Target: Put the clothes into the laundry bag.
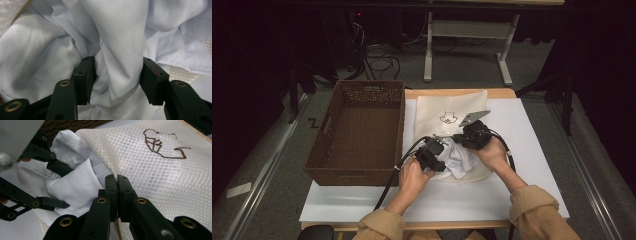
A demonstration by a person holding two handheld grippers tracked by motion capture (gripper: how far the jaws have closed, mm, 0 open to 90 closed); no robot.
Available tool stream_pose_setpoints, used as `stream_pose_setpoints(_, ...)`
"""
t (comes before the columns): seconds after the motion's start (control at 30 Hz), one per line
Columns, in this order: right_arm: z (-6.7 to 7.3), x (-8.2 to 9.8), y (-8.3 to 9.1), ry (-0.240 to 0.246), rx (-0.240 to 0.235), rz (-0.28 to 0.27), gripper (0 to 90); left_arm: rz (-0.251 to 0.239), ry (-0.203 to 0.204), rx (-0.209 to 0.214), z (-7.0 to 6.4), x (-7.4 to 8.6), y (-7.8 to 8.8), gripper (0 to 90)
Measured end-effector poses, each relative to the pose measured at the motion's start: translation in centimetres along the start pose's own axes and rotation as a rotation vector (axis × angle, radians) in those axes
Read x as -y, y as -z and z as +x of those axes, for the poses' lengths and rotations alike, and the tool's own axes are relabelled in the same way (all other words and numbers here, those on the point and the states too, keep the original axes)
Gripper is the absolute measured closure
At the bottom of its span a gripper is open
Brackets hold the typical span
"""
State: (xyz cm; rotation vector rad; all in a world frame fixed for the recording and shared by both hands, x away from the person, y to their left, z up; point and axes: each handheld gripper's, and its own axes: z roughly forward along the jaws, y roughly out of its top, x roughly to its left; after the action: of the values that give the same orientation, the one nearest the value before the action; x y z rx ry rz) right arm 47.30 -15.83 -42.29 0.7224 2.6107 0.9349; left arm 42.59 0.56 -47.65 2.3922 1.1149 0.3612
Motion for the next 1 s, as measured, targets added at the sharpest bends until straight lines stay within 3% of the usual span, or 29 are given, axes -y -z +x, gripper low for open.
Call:
stream_pose_setpoints(0.07,0.0,0.0,0.0,0.005,0.001,0.0,88.6,0.02,-0.03,-0.044,-0.2,0.1,-0.4,53.7)
stream_pose_setpoints(0.1,0.0,0.0,-0.1,0.0,0.001,0.001,88.5,0.033,-0.036,-0.063,-0.2,0.1,-0.5,61.0)
stream_pose_setpoints(0.2,0.1,0.0,-0.1,-0.003,0.0,0.001,88.5,0.047,0.015,-0.03,0.4,-0.1,-0.5,71.8)
stream_pose_setpoints(0.23,0.1,0.0,-0.2,0.013,0.0,-0.001,88.6,0.046,0.024,-0.017,0.5,-0.2,-0.5,74.9)
stream_pose_setpoints(0.33,0.1,0.0,-0.2,-0.001,0.0,-0.004,88.6,0.038,0.044,0.02,0.9,-0.3,-0.2,81.8)
stream_pose_setpoints(0.73,0.6,-0.6,0.5,0.025,0.011,-0.01,88.7,-0.069,0.126,0.136,1.7,-1.3,1.0,85.1)
stream_pose_setpoints(0.87,0.9,-0.7,0.7,0.024,0.002,-0.014,88.8,-0.098,0.15,0.144,2.1,-1.7,0.8,85.2)
stream_pose_setpoints(1.0,0.9,-0.7,0.8,0.031,-0.01,-0.017,88.8,-0.124,0.169,0.115,2.3,-2.3,0.4,85.3)
